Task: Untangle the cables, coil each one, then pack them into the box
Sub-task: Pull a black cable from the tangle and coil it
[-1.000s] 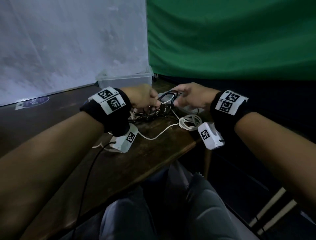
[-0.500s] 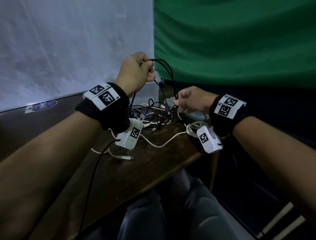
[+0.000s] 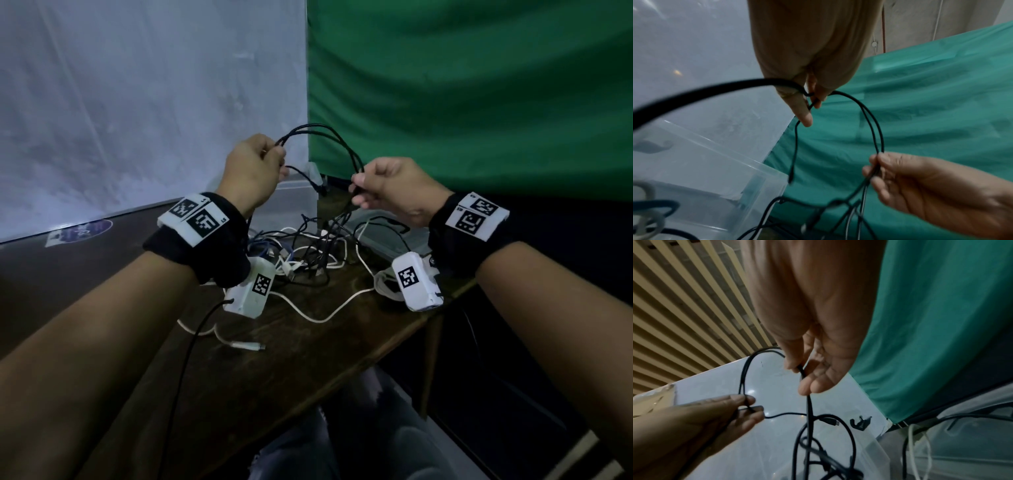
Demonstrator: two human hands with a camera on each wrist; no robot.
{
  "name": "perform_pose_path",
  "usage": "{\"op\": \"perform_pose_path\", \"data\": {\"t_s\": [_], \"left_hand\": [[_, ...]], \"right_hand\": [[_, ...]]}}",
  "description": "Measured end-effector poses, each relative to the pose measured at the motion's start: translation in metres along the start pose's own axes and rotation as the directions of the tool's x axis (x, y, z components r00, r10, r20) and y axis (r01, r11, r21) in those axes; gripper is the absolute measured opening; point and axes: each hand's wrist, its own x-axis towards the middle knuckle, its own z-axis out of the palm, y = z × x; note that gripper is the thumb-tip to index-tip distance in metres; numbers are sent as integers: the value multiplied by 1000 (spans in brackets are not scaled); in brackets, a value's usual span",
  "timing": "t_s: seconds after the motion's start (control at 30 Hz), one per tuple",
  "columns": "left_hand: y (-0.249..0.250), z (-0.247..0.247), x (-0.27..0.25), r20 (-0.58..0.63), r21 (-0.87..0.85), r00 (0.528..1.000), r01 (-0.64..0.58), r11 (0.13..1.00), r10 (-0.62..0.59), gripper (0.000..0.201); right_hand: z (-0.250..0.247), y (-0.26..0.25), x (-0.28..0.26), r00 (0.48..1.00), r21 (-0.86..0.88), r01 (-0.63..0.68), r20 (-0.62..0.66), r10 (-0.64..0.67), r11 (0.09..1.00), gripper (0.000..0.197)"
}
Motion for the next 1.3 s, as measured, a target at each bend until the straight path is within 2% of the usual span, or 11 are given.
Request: {"op": "perform_pose_path", "data": {"t_s": [0.1,0.2,0.23,0.37,0.5,0.7,0.83,1.03,1.13,1.2,1.3], "left_hand": [[-1,3,-2,97,10,994,44,999,-44,23],[-3,5,-5,156,143,988,-12,990,-11,10],[-2,5,-7,190,197,982,-33,980,-5,12],[3,16,-20,344,265,936,-17,964,-78,42],[3,21,-17,317,228,944,18,973,-92,21],[-5,16,-11,324,245,936,61,968,-141,21],[-17,5,-6,258,304,946,113,946,-196,24],[-22,-9,-3,176,440,952,150,885,-249,24],[-22,-11,-2,155,397,952,183,899,-263,24],[-21,-11,-2,158,299,952,207,931,-262,20],[-13,-6,-8,287,63,923,249,966,-257,26]], "right_hand": [[4,-12,6,995,35,78,-71,-76,996,25],[7,-24,12,987,47,129,-107,-123,991,24],[9,-28,12,985,47,137,-109,-132,989,23],[18,-40,12,984,68,157,-92,-151,985,20],[19,-46,13,986,115,162,-64,-156,980,21],[11,-42,18,963,-91,250,-85,-257,964,21],[5,-40,22,945,-195,273,-127,-300,942,22],[3,-37,28,942,-83,281,-164,-292,956,22],[4,-38,30,933,-81,305,-175,-314,949,21],[5,-39,30,932,-79,320,-155,-329,944,21],[9,-43,28,941,-64,322,-87,-327,945,19]]}}
